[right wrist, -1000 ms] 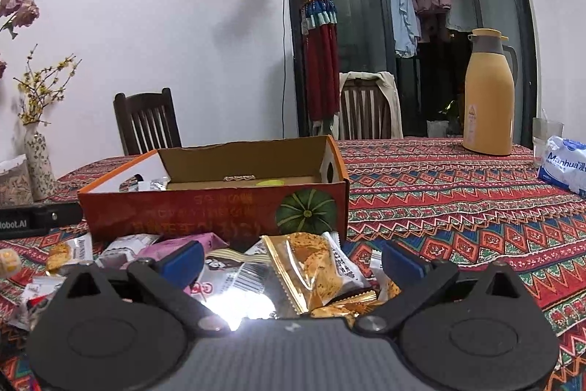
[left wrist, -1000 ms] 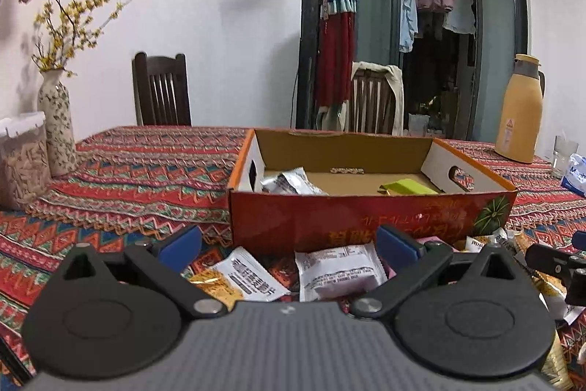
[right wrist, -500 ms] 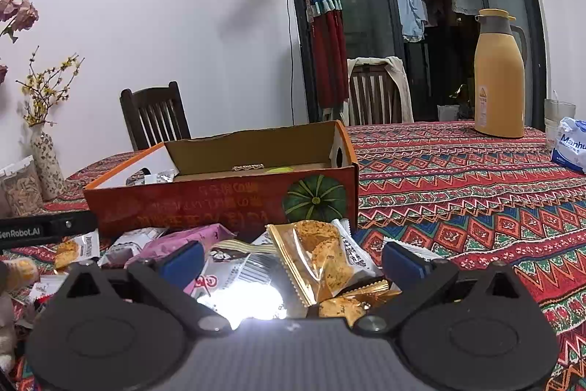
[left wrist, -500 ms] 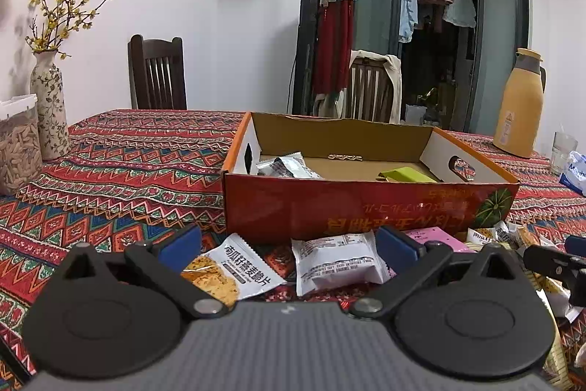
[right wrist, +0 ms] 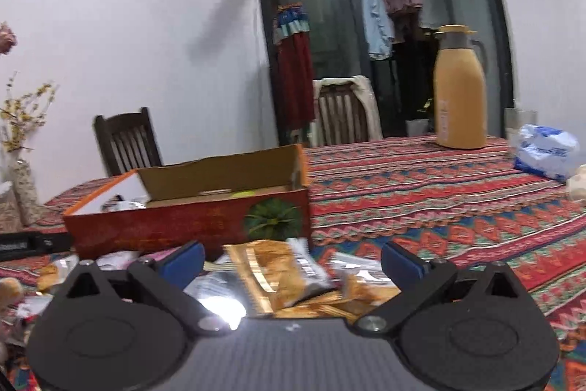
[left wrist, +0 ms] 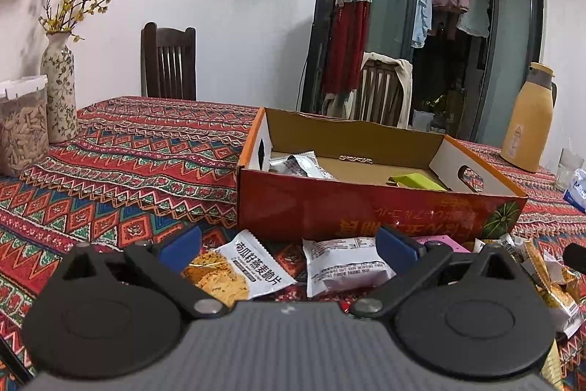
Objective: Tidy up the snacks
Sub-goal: 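Close the right gripper on the white pumpkin-seed oat crisp packet, then close the left gripper on a gold-and-white crisp packet while the right holds its packet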
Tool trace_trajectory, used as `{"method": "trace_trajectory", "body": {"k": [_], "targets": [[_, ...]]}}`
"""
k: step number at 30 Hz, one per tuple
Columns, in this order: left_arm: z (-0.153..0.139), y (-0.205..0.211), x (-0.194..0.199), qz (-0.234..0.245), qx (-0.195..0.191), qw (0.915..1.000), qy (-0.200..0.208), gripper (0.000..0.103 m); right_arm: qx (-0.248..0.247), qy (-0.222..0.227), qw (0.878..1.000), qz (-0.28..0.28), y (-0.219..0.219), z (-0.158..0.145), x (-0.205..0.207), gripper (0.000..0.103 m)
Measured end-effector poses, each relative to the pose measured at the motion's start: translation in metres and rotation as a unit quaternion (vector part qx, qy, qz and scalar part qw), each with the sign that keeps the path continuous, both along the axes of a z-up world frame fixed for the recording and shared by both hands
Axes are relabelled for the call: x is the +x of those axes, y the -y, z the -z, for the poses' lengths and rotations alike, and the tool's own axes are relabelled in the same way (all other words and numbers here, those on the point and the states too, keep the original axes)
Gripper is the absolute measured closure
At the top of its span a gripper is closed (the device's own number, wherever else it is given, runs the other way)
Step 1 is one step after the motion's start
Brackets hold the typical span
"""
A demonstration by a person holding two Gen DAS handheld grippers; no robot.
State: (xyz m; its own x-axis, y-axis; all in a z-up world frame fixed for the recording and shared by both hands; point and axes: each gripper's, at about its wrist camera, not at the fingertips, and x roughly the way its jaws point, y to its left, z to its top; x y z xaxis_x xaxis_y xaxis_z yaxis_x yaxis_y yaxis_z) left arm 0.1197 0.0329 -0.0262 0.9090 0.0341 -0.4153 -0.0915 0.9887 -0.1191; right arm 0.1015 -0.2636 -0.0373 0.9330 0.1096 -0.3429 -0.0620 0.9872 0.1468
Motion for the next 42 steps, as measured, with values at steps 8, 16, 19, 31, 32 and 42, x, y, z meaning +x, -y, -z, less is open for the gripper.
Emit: {"method": "trace_trajectory", "body": {"k": [8, 16, 19, 31, 32, 42], "targets": [[-0.001, -0.002, -0.001, 0.0, -0.008, 1.0, 0.002, 0.0, -0.014, -0.081, 0.996, 0.029, 0.027, 0.007, 0.022, 0.043], [0.0, -0.003, 0.0, 0.0, -0.013, 0.9999, 0.002, 0.0, 0.02, -0.14, 0.989, 0.049, 0.044, 0.024, 0.044, 0.056], [0.0, -0.003, -0.002, 0.001, -0.013, 0.9999, 0.004, 0.0, 0.009, -0.137, 0.99, 0.043, 0.041, 0.026, 0.044, 0.062], [-0.001, -0.003, -0.005, -0.012, -0.011, 0.9999, 0.006, 0.0, -0.035, -0.016, 0.999, 0.031, 0.022, 0.019, 0.012, 0.063], [-0.002, -0.004, -0.005, -0.017, -0.009, 0.9998, 0.005, 0.0, -0.033, -0.015, 0.999, 0.03, 0.022, 0.018, 0.012, 0.063], [-0.012, -0.019, 0.004, -0.07, 0.018, 0.9957, -0.058, 0.0, -0.024, -0.01, 1.0, 0.004, 0.023, 0.018, 0.007, 0.063]]}}
